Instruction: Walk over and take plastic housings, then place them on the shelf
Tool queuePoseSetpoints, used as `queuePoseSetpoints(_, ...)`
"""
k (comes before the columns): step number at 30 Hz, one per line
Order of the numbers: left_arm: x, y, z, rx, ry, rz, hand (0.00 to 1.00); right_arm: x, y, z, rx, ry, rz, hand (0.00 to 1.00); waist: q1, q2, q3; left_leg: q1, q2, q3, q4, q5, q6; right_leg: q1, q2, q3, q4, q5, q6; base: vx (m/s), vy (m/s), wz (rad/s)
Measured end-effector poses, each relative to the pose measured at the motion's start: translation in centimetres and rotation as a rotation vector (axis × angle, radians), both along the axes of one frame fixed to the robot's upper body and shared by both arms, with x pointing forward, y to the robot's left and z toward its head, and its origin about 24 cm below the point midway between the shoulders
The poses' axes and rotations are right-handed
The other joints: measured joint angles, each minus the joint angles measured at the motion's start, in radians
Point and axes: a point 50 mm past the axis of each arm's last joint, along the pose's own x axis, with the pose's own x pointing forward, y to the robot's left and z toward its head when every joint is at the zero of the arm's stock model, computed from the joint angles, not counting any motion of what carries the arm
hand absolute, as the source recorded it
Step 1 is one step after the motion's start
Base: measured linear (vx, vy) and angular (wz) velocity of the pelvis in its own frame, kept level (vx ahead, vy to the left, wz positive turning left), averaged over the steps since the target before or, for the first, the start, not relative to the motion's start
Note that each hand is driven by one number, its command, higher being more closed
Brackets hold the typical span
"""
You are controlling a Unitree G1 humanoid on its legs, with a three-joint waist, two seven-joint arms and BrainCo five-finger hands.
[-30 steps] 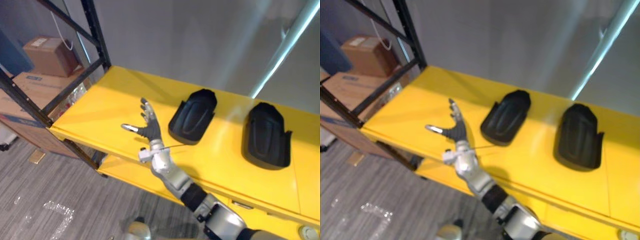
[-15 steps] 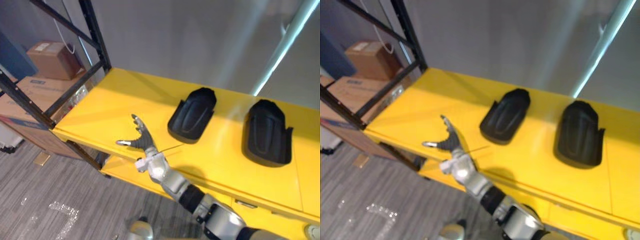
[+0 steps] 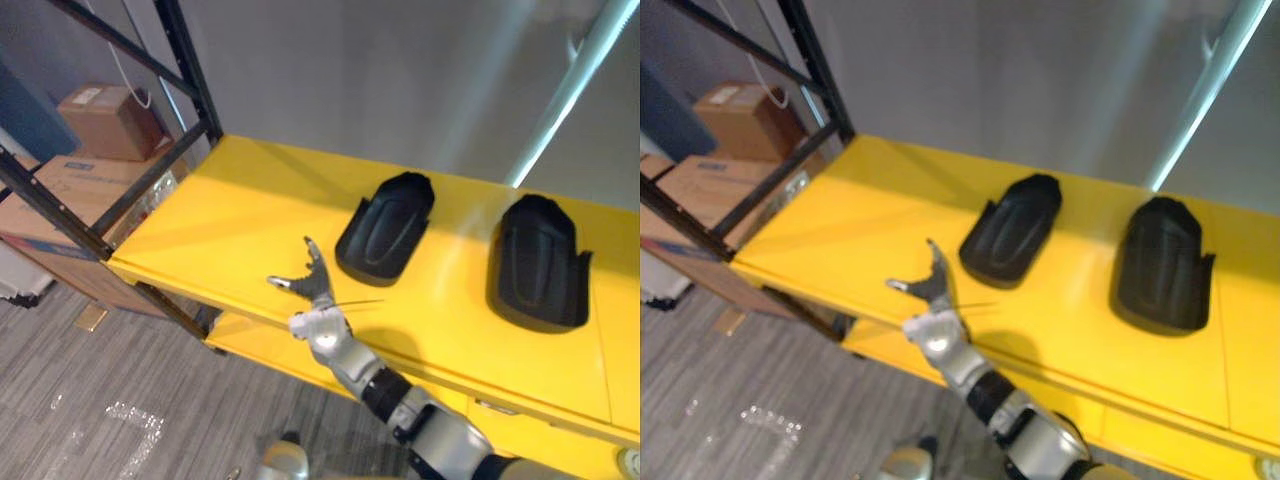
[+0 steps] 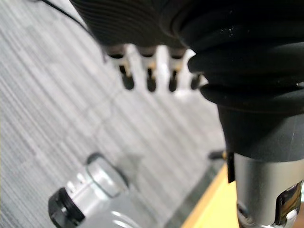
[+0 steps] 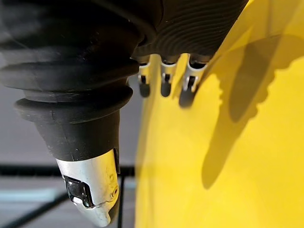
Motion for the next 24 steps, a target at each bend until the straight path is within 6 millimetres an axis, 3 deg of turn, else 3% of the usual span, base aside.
queuePoseSetpoints(12,0.7,0.0,0.3,0.004,-0.032,-0.009,0.0,0.7,-1.4,0.2,0.046,-0.011,-0.104,0.0,0.015,-0.011,0.007,0.033,-0.023,0.021,-0.041,0.007,0.005,0.004,-0.027,0.01,0.0,0.005,0.008,0.03,0.036,-0.03)
queuePoseSetpoints(24,0.9,0.5,0.4,0.007,-0.042,0.009,0.0,0.6,-1.1,0.3,0.051,-0.026,-0.072,0.0,0.015,-0.027,0.032,0.055,-0.03,0.052,-0.055,0.01,0.01,0.001,-0.042,0.037,0.018,0.005,0.01,-0.01,0.035,-0.07)
